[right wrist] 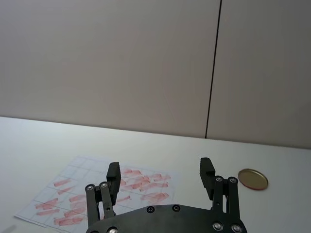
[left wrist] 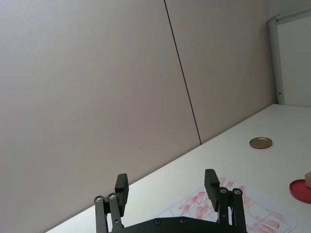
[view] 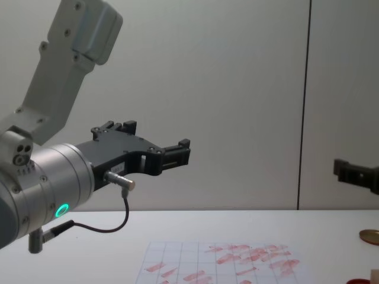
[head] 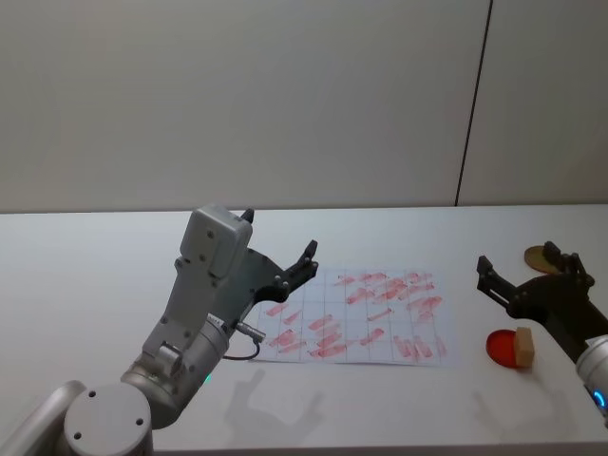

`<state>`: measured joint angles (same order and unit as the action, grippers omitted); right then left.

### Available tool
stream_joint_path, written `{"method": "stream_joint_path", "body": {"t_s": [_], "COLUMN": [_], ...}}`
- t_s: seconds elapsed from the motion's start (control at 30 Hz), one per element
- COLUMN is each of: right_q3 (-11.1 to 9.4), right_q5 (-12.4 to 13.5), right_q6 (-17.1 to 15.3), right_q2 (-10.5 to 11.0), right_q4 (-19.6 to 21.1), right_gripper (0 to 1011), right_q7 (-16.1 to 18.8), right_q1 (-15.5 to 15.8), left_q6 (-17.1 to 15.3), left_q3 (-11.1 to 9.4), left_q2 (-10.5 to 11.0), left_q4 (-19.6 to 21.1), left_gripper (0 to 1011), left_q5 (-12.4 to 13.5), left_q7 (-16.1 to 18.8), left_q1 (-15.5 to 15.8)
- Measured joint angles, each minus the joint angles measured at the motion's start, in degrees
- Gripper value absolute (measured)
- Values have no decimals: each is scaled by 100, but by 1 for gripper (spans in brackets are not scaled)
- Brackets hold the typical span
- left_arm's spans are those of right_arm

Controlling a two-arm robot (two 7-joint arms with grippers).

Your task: Use the one hand to pick up the stamp and affix it onto the A4 paper.

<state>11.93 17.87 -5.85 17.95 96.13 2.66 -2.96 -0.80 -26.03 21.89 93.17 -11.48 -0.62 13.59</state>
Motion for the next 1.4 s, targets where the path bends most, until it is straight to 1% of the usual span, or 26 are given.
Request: {"method": "stream_joint_path", "body": {"t_s": [0.33, 0.47, 0.67, 1.03, 1.4], "right_q3": [-30, -29, -19, 11, 23], "right_q5": [84, 126, 183, 258, 287], "right_q6": [-381, -566, -783, -1128, -1364], "right_q2": [-166, -264, -390, -571, -675], "right_q4": [-604, -863, -1134, -1465, -1661], "right_gripper": [1000, 1001, 1001, 1001, 1001], "right_q7": [-152, -307, -567, -1017, -1279], "right_q1": [-373, -524, -676, -831, -892], "left_q6": [0, 0, 0, 0, 0], "left_q3": [0, 0, 0, 0, 0], "left_q2": [0, 0, 0, 0, 0], "left_q4": [0, 0, 0, 0, 0], "left_gripper": [993, 993, 993, 993, 993], "left_q5": [0, 0, 0, 0, 0], "left_q7": [0, 0, 0, 0, 0], "left_q1": [0, 0, 0, 0, 0]}}
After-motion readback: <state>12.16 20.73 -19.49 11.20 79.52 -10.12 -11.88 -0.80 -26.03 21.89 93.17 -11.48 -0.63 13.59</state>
